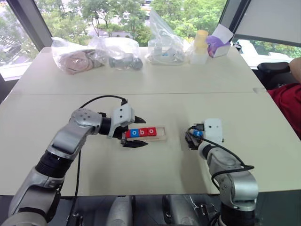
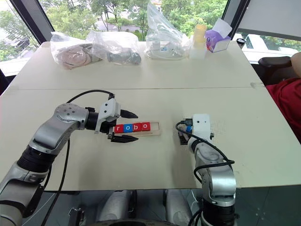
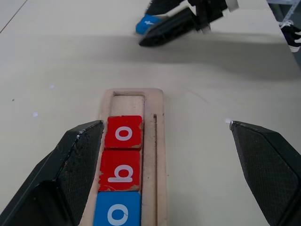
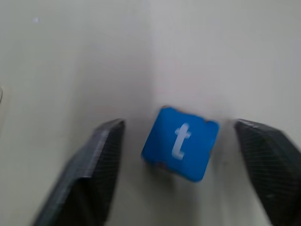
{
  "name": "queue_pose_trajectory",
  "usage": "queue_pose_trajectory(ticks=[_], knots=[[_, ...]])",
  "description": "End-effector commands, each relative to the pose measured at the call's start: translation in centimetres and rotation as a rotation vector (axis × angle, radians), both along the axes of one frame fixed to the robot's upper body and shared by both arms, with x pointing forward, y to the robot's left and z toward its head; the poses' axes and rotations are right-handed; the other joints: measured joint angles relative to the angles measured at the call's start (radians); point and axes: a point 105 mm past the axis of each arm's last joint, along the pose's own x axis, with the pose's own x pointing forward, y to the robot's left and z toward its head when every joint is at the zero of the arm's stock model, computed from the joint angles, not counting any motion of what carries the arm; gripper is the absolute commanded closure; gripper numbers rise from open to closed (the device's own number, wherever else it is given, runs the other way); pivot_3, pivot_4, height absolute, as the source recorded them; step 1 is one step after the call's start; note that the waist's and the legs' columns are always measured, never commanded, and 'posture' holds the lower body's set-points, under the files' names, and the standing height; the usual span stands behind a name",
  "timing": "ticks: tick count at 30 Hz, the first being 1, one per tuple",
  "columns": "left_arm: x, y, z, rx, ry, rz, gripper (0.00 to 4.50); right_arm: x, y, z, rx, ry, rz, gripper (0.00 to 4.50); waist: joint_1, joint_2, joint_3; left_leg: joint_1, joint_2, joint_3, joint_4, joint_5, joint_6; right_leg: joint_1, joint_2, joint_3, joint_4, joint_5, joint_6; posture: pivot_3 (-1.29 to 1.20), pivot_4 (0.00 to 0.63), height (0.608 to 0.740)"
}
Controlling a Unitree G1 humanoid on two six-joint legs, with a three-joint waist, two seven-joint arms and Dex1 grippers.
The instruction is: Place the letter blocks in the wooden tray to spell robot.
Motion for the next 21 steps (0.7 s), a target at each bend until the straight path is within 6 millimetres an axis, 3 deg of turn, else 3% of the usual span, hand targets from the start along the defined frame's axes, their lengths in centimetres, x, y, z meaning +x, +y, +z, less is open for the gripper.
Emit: queue_pose_trajectory(ticks=[1,4,7,9,12,16,21], knots=[[0.1,0.4,1.7,-0.034,-0.039,0.016,0.00,0.5,-0.3,1.9,-0.011,-0.078,0.018,0.04,0.000,0.000,0.000,0.000,0.000,0.000,0.000,0.000,0.000,0.000,0.000,0.000,0.000,0.000,0.000,0.00,0.150,0.740],[0.1,1.2,3.0,-0.091,-0.020,0.042,0.00,2.2,-1.4,5.0,-0.063,-0.217,0.134,0.04,0.000,0.000,0.000,0.000,0.000,0.000,0.000,0.000,0.000,0.000,-0.001,0.000,0.000,0.000,0.000,0.00,0.150,0.740],[-0.5,2.1,3.6,-0.107,0.011,0.040,0.00,3.1,-2.2,6.3,-0.077,-0.254,0.334,0.04,0.000,0.000,0.000,0.000,0.000,0.001,0.001,0.000,0.000,0.000,-0.001,0.000,-0.001,0.000,0.000,0.00,0.150,0.740],[-1.3,2.9,3.7,-0.099,0.038,0.032,0.00,2.7,-2.4,6.5,-0.102,-0.248,0.560,0.04,0.000,0.000,0.000,0.000,0.000,0.001,0.000,0.000,0.000,0.001,-0.001,-0.001,-0.002,0.000,0.001,0.00,0.150,0.740],[-2.3,3.9,4.0,-0.087,0.060,0.036,0.00,1.0,-3.7,5.3,-0.142,-0.203,0.845,0.04,0.004,0.000,0.000,0.000,0.000,0.001,-0.002,-0.001,0.002,0.002,-0.001,-0.001,-0.004,-0.001,0.002,0.00,0.150,0.740],[-1.9,5.7,3.4,-0.034,0.037,0.125,0.00,1.1,-6.2,3.5,-0.147,-0.182,0.874,0.04,0.003,0.000,0.000,0.000,0.000,0.000,-0.001,-0.002,0.003,0.003,0.000,-0.001,-0.004,-0.001,0.002,0.00,0.150,0.740],[-2.1,6.9,3.3,-0.050,0.052,0.193,0.00,1.1,-6.0,2.2,-0.121,-0.154,0.927,0.04,0.000,0.000,0.001,0.001,0.001,0.002,0.000,-0.002,0.003,0.003,0.000,-0.001,-0.004,-0.001,0.002,0.00,0.150,0.740]])
